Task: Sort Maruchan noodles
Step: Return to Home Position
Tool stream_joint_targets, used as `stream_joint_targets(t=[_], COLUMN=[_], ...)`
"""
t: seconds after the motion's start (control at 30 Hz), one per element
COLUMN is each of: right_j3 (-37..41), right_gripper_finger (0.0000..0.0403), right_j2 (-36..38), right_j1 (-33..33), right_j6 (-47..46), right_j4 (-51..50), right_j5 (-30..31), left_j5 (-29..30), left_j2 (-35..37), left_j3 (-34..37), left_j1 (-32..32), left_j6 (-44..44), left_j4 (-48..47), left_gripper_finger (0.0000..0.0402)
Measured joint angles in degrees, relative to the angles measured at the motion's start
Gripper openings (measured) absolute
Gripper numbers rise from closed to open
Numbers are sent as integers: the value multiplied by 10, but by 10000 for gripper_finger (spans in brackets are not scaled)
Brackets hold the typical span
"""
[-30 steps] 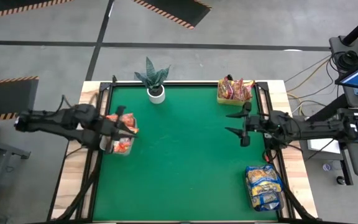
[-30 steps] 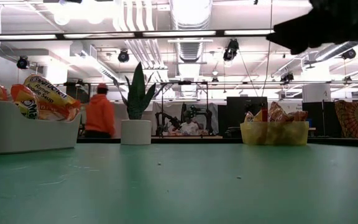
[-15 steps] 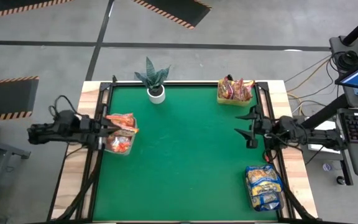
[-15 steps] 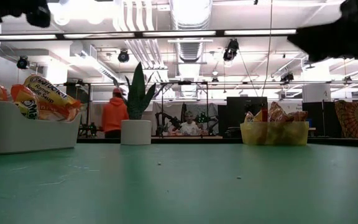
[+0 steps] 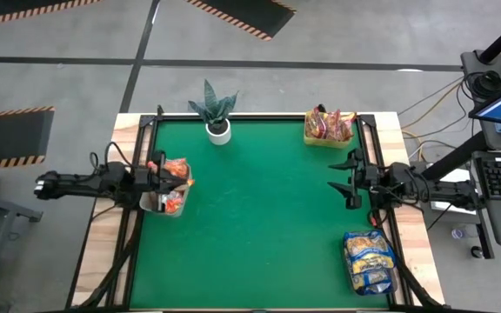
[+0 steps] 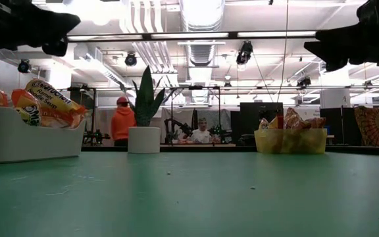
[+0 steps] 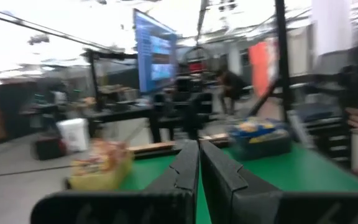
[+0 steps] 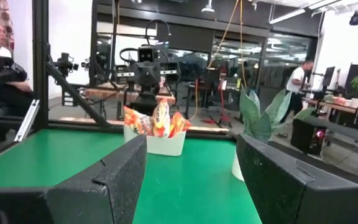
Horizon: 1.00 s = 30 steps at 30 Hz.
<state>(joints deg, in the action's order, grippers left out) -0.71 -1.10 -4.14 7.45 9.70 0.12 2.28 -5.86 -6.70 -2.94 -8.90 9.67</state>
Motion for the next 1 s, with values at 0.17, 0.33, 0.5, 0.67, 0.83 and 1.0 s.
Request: stream_joint_targets(t=[0.17,0.33,0.5,0.67,0.83,1.0], right_j3=[0,0,0,0,0,0], right_gripper_finger=[238,238,238,238,238,238], right_j2=[-8,-9,-9,-9,-9,-9], right_j1=[0,0,0,0,0,0], right_j6=[0,0,0,0,0,0], right_j4=[0,-1,-1,-1,-1,-1], right_j5=[0,0,0,0,0,0], left_j5=[53,53,53,53,53,53], left_j2=[1,-1,-2,-2,-3,-3], left_j3=[0,0,0,0,0,0], left_j1=[0,0,0,0,0,0], left_j6=[-39,-40,-41,-41,-41,-41], left_j4=[2,1,2,2,1,1], left_gripper_finger=[0,0,0,0,0,0])
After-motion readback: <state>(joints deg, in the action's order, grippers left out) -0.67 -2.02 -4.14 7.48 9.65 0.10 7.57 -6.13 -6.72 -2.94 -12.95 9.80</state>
